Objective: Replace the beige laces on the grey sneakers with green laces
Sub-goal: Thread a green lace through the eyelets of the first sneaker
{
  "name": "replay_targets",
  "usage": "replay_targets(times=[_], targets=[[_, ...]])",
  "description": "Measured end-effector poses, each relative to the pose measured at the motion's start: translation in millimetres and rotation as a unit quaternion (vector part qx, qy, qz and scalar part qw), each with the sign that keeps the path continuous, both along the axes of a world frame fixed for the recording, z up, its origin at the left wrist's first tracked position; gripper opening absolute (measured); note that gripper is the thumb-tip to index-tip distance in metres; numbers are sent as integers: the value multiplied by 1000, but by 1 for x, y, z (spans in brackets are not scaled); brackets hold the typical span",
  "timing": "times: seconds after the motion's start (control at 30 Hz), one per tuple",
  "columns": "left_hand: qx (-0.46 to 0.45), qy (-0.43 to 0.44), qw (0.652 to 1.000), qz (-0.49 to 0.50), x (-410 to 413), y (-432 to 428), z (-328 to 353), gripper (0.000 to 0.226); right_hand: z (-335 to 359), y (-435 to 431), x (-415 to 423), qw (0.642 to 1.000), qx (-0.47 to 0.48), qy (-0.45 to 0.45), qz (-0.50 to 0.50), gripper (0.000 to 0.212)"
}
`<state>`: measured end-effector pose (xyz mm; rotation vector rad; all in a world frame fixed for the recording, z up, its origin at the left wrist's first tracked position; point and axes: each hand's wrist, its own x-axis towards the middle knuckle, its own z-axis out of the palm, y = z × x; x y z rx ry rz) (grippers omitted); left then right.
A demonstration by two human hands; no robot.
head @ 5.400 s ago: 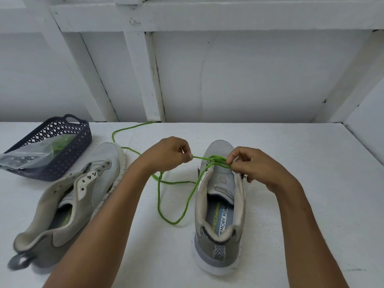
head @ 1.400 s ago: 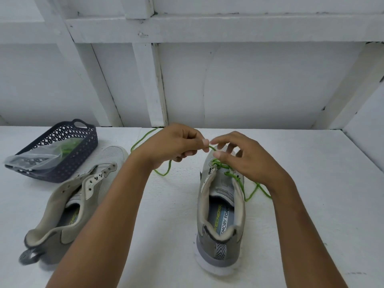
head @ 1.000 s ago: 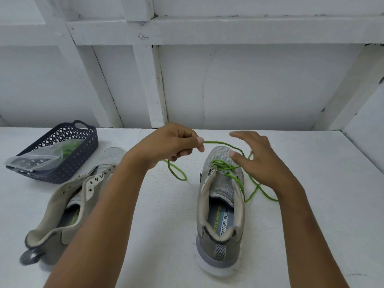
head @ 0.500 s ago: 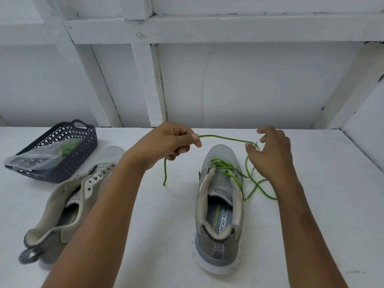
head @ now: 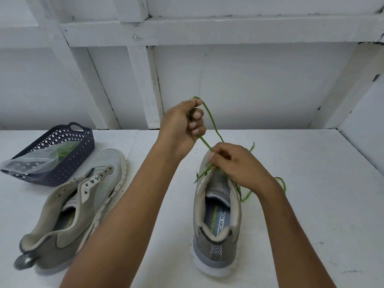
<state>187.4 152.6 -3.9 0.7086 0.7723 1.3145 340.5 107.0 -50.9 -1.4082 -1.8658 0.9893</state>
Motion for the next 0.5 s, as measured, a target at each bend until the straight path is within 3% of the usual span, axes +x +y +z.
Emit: replay_targets(times=[0.13,0.3,0.4,0.43,0.5], targets=[[-26,-67,996,58,-18,11,-7,16,-1,2,17,998,5,-8,-54,13],[-54,-34,995,82,-27,16,-21,18,-4,7,35,991,15,-97,-91,12],[-58,129,989,44,-22,16,-29,12,-6,6,41,993,-10,-78,-83,10],[-53,224,973,18,-20,15,-33,15,-6,5,43,996,-22,-30,-83,8],[-30,417,907,-40,-17,14,-40,18,-6,3,47,990,-55,93,-89,5]])
